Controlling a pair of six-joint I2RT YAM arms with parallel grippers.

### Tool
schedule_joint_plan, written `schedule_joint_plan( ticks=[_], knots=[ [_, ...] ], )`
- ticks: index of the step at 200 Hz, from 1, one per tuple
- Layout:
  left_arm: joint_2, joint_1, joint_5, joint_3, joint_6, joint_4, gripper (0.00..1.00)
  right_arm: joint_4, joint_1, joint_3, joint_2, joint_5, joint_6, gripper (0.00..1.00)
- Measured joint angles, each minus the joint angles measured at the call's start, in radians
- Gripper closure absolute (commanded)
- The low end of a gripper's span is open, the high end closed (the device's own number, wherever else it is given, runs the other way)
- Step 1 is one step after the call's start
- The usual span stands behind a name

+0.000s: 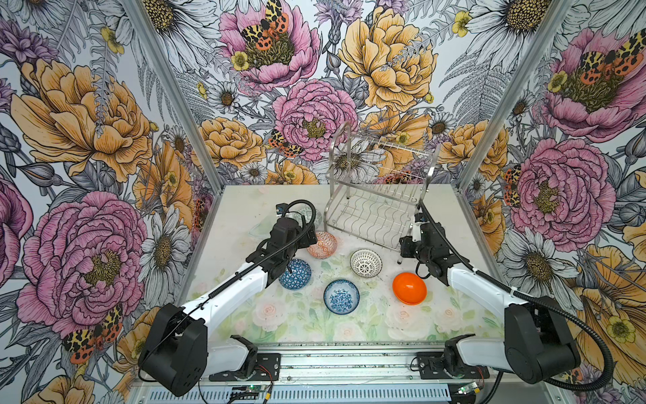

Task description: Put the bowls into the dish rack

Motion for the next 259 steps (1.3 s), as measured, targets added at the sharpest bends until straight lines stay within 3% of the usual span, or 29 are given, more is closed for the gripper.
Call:
schedule_joint_plan(
  ticks=[65, 144, 259],
  knots=[
    [0.039, 0.011, -0.015, 0.009, -0.042, -0.001, 0.01, -0.069, -0.075, 0.124, 0.104, -0.085, -0.111, 0.86],
    [0.072, 0.011, -0.023, 0.071, -0.083, 0.000, 0.01, -0.110, -0.146, 0.213, 0.185, -0.070, -0.195, 0.84],
    [0.105, 0.029, -0.023, 0.150, -0.144, -0.108, 0.01, -0.216, -0.195, 0.289, 0.263, -0.009, -0.171, 0.76]
  ],
)
